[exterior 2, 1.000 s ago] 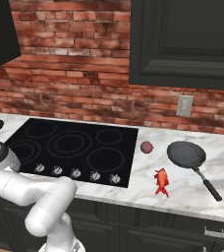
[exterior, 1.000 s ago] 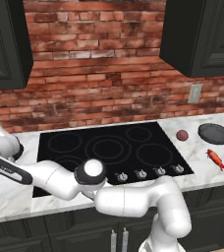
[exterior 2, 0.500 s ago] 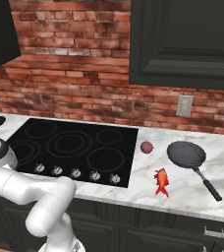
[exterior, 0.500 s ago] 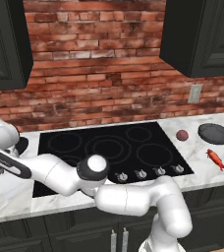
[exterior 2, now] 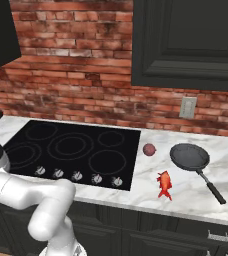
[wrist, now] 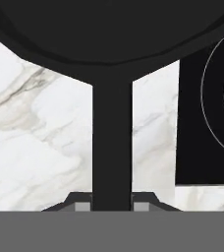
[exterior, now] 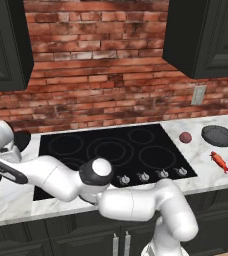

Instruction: Place both pans onto different burners. Then place the onion and the fish on different pans.

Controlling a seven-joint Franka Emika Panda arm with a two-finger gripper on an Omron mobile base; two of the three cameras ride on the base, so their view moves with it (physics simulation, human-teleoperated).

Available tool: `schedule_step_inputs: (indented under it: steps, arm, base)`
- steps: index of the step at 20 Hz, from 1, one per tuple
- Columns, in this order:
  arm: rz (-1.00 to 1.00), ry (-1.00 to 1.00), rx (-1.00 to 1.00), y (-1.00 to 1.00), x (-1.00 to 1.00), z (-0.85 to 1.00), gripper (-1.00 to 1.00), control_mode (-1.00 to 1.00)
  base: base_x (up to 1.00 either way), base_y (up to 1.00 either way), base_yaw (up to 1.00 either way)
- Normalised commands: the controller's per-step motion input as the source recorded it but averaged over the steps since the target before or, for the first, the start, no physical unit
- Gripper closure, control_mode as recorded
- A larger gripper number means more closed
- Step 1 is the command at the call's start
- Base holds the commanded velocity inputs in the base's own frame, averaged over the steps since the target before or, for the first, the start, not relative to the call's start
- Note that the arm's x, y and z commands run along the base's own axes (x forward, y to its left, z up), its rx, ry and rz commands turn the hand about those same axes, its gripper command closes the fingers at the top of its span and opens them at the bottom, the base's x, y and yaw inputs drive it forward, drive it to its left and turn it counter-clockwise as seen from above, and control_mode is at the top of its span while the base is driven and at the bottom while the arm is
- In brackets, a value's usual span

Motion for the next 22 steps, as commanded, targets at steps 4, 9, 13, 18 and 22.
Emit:
schedule_step_inputs:
  steps: [4, 9, 13, 18, 22]
  arm:
    - [0.00, -0.08, 0.25, -1.00, -0.54, 0.00, 1.00, -1.00]
    - [-0.01, -0.02, 0.33, -1.00, -0.66, -0.25, 1.00, -1.00]
    - [0.00, -0.09, 0.32, -0.91, -0.84, -0.18, 1.00, -1.00]
    - [0.00, -0.21, 0.25, -0.70, -0.62, 0.02, 1.00, -1.00]
    - [0.00, -0.19, 0.15, -0.68, -0.32, 0.04, 1.00, -1.00]
  base:
    - [0.00, 0.00, 0.00]
    - [0.00, 0.00, 0.00]
    - [0.00, 0.00, 0.00]
    - [0.00, 0.00, 0.00]
    - [0.00, 0.00, 0.00]
